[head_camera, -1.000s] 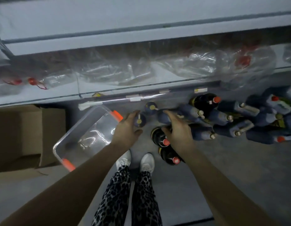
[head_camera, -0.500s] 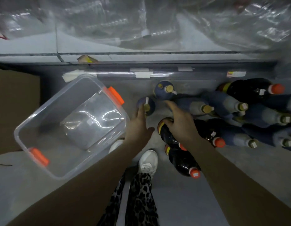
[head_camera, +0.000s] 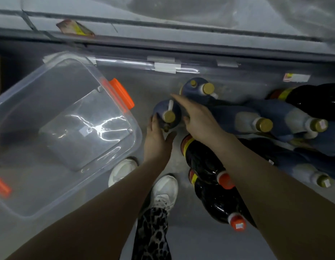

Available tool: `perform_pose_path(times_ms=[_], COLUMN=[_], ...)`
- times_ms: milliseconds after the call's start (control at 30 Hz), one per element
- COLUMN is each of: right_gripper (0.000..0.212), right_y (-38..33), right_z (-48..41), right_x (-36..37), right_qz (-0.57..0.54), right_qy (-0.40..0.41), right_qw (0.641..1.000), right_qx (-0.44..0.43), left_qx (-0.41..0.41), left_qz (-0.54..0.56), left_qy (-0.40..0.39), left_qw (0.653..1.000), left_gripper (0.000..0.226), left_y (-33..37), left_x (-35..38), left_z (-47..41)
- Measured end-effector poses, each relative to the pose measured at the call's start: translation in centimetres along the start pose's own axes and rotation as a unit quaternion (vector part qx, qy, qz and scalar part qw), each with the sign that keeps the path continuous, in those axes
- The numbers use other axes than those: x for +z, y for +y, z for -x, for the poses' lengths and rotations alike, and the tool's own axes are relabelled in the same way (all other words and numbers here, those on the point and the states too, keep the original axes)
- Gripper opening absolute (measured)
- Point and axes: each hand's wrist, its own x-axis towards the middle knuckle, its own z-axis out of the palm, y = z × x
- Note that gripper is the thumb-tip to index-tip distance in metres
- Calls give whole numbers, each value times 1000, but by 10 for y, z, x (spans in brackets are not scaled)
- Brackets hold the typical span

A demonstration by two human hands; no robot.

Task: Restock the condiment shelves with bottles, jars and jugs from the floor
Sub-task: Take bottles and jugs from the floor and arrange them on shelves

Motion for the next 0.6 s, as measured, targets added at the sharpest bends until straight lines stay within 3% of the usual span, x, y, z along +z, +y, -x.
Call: perform_pose_path(times_ms=[233,400,600], right_gripper=[41,18,15], right_y=[6,10,15], right_z=[-18,-16,4], right_x=[13,18,7], right_qz=[-27,-16,11], right_qy=[-6,33,53], right_qw=[1000,999,998], right_qx=[3,-34,-44], left_qx=[23,9,9], left_qz=[62,76,51], left_qy=[-1,65,106], left_qw=[998,995,993], left_gripper=[67,53,40], left_y=[-19,-21,-8], left_x=[7,10,8], left_z=[-11,-11,-4])
